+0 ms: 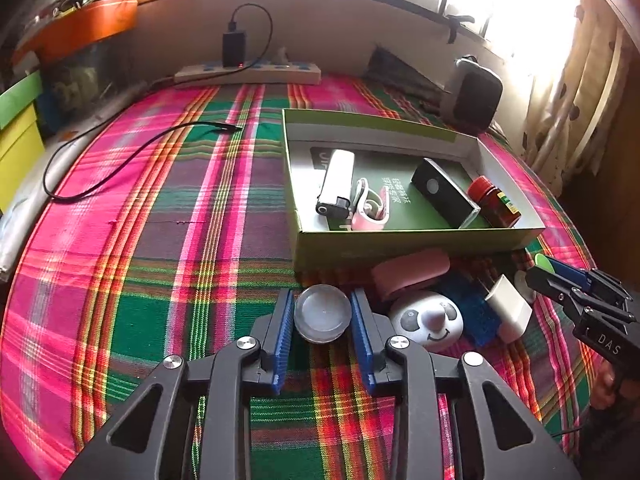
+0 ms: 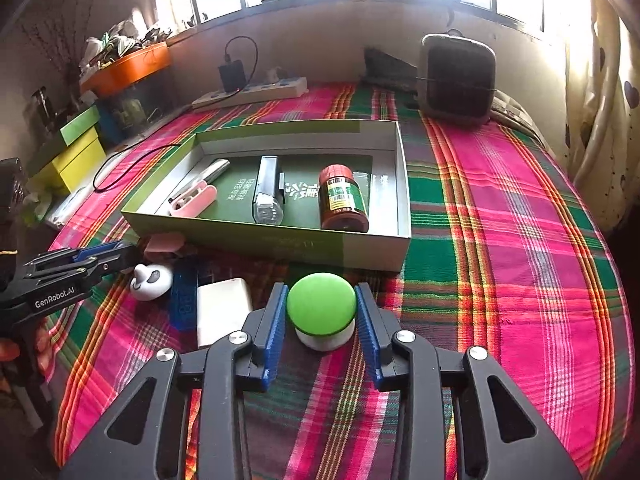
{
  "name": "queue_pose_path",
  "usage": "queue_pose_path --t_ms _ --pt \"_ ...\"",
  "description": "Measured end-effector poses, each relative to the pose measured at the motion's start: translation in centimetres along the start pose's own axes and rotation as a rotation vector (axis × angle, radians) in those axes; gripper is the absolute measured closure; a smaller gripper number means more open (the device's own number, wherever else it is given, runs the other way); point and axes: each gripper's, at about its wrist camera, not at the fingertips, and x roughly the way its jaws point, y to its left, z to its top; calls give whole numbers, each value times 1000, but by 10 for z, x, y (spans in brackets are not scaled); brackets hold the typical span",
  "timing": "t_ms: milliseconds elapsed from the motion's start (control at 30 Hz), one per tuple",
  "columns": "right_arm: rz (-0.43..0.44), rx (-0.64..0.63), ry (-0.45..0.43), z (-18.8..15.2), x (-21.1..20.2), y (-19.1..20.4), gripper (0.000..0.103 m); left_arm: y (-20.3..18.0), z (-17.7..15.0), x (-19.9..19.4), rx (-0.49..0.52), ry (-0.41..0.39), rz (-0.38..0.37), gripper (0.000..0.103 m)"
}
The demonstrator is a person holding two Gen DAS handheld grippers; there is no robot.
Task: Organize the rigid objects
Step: 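Lower the left tool onto the clear round lid while the right tool reaches the green round button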
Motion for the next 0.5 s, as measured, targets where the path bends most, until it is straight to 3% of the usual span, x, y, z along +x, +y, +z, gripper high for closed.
queue_pose_path --t_ms 500 --pt "3 6 -2 1 0 -1 68 -1 0 0 1 1 1 76"
